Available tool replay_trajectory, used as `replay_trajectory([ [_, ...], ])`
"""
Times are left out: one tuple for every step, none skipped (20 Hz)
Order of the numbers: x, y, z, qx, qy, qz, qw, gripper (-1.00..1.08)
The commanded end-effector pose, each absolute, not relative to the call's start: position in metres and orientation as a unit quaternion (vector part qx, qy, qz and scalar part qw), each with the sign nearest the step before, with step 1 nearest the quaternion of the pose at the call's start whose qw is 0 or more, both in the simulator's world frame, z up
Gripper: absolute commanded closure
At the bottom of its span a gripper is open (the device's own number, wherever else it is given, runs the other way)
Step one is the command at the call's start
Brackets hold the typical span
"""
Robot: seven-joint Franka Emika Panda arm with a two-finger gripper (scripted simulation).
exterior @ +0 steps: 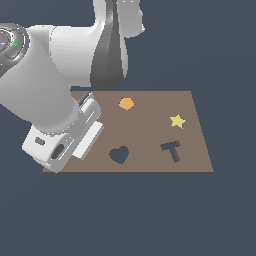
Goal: Insert a designated object into the corresponding slot on a board.
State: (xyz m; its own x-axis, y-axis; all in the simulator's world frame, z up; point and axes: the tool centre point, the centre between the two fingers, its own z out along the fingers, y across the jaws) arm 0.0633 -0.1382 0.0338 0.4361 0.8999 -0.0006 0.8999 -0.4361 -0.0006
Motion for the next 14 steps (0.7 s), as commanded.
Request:
replay_trajectory([
  [0.068, -0.135, 0.034, -0.830, -0.557, 0.000, 0.000, 1.08],
  [0.070, -0.134, 0.035, -0.822, -0.569, 0.000, 0.000, 1.08],
  [0.072, -0.133, 0.035, -0.814, -0.581, 0.000, 0.000, 1.08],
  [0.074, -0.131, 0.035, -0.804, -0.594, 0.000, 0.000, 1.08],
  [0.077, -0.129, 0.035, -0.794, -0.608, 0.000, 0.000, 1.08],
  [0.079, -0.127, 0.035, -0.783, -0.622, 0.000, 0.000, 1.08],
  [0.081, -0.125, 0.035, -0.772, -0.636, 0.000, 0.000, 1.08],
  [0.084, -0.123, 0.036, -0.759, -0.651, 0.000, 0.000, 1.08],
  [0.086, -0.120, 0.036, -0.746, -0.666, 0.000, 0.000, 1.08],
  [0.088, -0.118, 0.036, -0.732, -0.681, 0.000, 0.000, 1.08],
  [0.090, -0.115, 0.036, -0.717, -0.697, 0.000, 0.000, 1.08],
  [0.093, -0.112, 0.036, -0.701, -0.713, 0.000, -0.001, 1.08],
  [0.095, -0.108, 0.037, -0.685, -0.729, 0.000, -0.001, 1.08],
  [0.097, -0.105, 0.037, -0.668, -0.744, 0.000, -0.001, 1.08],
])
